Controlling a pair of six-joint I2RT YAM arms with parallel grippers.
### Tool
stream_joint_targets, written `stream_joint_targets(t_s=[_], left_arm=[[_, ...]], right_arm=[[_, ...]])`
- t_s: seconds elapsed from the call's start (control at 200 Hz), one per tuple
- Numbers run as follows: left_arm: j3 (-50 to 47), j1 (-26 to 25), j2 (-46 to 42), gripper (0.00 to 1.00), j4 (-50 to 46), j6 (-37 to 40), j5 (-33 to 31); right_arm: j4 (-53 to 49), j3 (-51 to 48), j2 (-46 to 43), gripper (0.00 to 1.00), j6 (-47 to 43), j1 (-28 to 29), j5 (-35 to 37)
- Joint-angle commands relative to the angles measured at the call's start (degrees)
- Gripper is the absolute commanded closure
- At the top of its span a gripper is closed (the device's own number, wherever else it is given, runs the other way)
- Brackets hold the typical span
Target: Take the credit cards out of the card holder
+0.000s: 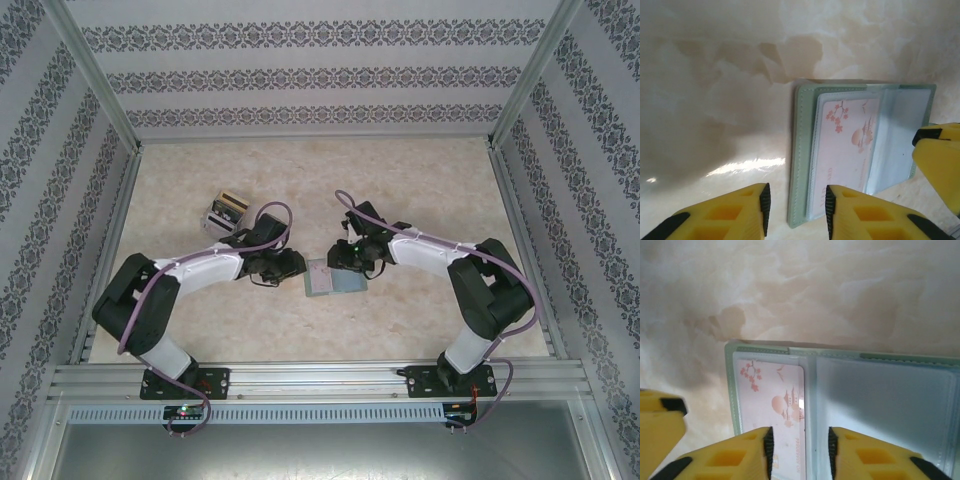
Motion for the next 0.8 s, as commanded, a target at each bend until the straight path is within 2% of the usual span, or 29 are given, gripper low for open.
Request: stream_joint_targets(t_s=[0.0,0.065,0.23,0.395,0.475,0.644,0.794], left_arm=[[3.2,-1.3,1.9,0.66,1.0,0.2,1.3],[4.1,-1.5,2.8,0.68,0.3,0.2,1.3],[4.9,-1.9,4.8,0.74,0.5,-0.6,2.3],[4.9,-2.6,5.8,0.76,-0.1,-1.3,2.2],[4.9,-2.7,6.3,0.76,-0.1,-1.7,2.0],[5.4,-2.9,6.9,0.84,-0.2,-1.8,1.8],[7.2,-3.0,8.2,0.84,-1.8,-1.2,1.2]], right_arm=[[0.1,-0.2,1.4,0.68,-4.2,-1.7,-7.5],[0.3,-0.2,1.8,0.72,-5.2,-2.1,-9.3],[0.7,-0.1,2.1,0.73,-7.0,-2.4,-11.3],[1.0,1.0,5.0,0.76,-7.7,-2.6,-14.0],[1.4,1.3,5.6,0.77,-7.5,-2.6,-14.2],[1.5,1.6,6.0,0.79,-7.8,-2.7,-13.5],[1.7,1.7,6.8,0.79,-7.9,-2.7,-12.9]])
